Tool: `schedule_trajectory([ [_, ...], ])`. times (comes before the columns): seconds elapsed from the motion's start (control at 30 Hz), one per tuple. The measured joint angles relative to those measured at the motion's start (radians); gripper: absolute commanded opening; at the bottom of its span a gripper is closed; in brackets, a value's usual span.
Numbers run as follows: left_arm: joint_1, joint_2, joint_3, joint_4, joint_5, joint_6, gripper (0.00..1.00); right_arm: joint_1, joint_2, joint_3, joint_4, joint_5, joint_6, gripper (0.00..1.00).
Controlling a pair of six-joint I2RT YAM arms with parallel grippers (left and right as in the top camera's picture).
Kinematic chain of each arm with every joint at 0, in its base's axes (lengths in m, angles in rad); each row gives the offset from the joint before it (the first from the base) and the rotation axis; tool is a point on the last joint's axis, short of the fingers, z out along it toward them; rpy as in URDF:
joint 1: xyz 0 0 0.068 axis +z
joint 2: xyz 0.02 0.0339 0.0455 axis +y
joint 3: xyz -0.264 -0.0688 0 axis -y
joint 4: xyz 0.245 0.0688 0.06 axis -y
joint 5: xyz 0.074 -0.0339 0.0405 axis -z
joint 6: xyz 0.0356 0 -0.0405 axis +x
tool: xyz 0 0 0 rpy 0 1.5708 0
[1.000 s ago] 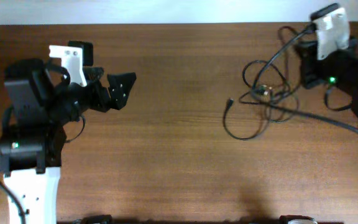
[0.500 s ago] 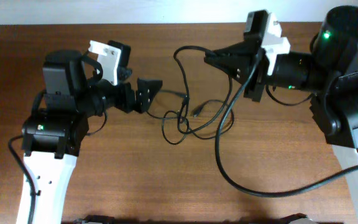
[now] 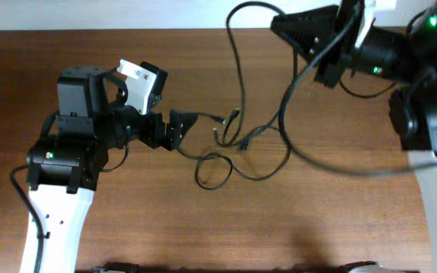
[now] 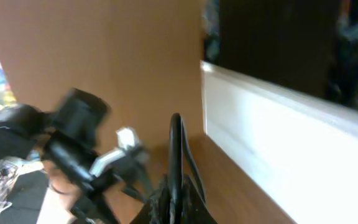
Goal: Untangle cables
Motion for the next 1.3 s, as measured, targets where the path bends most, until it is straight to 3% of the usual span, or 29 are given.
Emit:
schedule_trajectory([
  [0.13, 0.000, 0.000, 0.000, -0.008, 0.000, 0.000, 0.99, -0.135, 0.074, -0.002, -0.325, 0.278, -0.178, 0.04],
  [0.27, 0.000, 0.000, 0.000, -0.008, 0.000, 0.000, 0.99, -0.314, 0.077, -0.002, -0.338, 0.433, -0.273, 0.04],
  [0.53, 0.000, 0.000, 0.000, -0.003, 0.001, -0.028, 0.99, -0.973, 0.121, -0.001, -0.349, 0.473, -0.333, 0.04],
  [0.7, 0.000, 0.000, 0.000, -0.001, 0.001, -0.057, 0.99, -1.146, 0.254, -0.001, -0.339, 0.516, -0.339, 0.04],
  [0.8, 0.000, 0.000, 0.000, 0.000, 0.011, -0.065, 1.00, -1.180, 0.288, -0.001, -0.345, 0.658, -0.340, 0.12],
  [0.9, 0.000, 0.000, 0.000, -0.001, 0.032, -0.069, 1.00, -1.187, 0.291, -0.001, -0.362, 0.878, -0.285, 0.12],
  [0.93, 0.000, 0.000, 0.000, 0.000, 0.035, -0.069, 1.00, -1.188, 0.291, -0.001, -0.377, 0.950, -0.262, 0.25],
  [0.97, 0.000, 0.000, 0.000, -0.001, 0.038, -0.069, 1.00, -1.190, 0.292, -0.001, -0.402, 1.032, -0.243, 0.99],
  [1.07, 0.000, 0.000, 0.000, -0.001, 0.043, -0.069, 1.00, -1.192, 0.314, -0.001, -0.449, 1.014, -0.231, 0.99],
  [1.2, 0.000, 0.000, 0.000, -0.001, 0.047, -0.069, 1.00, -1.147, 0.317, 0.000, -0.495, 0.459, -0.232, 1.00],
  [1.3, 0.000, 0.000, 0.000, 0.000, 0.058, -0.069, 0.99, -0.959, 0.323, 0.001, -0.682, 0.266, -0.284, 0.91],
])
